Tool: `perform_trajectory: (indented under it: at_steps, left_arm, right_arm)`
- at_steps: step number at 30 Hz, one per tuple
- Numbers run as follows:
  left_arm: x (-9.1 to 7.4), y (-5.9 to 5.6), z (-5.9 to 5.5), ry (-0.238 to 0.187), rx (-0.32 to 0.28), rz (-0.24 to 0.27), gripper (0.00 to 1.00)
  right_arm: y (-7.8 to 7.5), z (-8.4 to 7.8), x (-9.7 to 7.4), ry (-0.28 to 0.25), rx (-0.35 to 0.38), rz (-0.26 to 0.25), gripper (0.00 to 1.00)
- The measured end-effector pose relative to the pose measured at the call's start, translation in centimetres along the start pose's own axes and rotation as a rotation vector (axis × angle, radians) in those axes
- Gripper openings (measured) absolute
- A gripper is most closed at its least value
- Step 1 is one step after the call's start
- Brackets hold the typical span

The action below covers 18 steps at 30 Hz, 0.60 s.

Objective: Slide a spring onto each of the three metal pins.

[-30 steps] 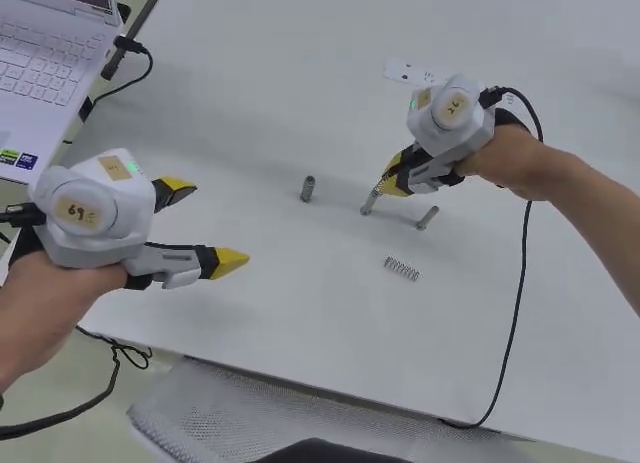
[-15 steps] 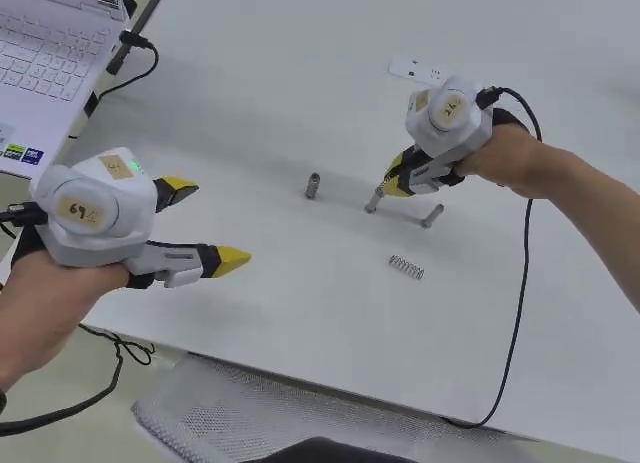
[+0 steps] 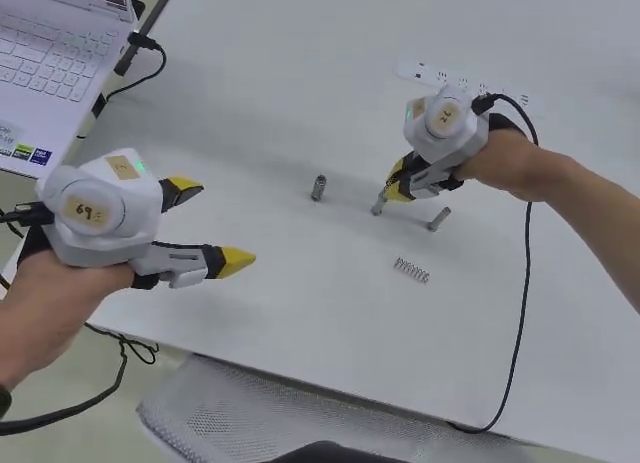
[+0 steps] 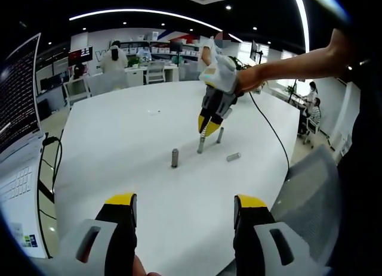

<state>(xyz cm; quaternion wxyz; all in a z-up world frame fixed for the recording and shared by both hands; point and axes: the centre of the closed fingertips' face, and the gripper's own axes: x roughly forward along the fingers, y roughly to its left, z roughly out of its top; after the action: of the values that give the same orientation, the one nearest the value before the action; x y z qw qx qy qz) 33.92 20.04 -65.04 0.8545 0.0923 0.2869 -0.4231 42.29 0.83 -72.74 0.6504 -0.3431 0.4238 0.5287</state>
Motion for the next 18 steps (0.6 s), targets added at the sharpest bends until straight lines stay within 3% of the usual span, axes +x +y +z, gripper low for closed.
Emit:
perform_trajectory:
  at_steps: [18]
  left_arm:
    - [-0.1,0.1,-0.1,0.006,-0.005,0.006,0.62]
  right_arm:
    - [0.2,-0.6,1.5,0.032,-0.018,0.02,0.09]
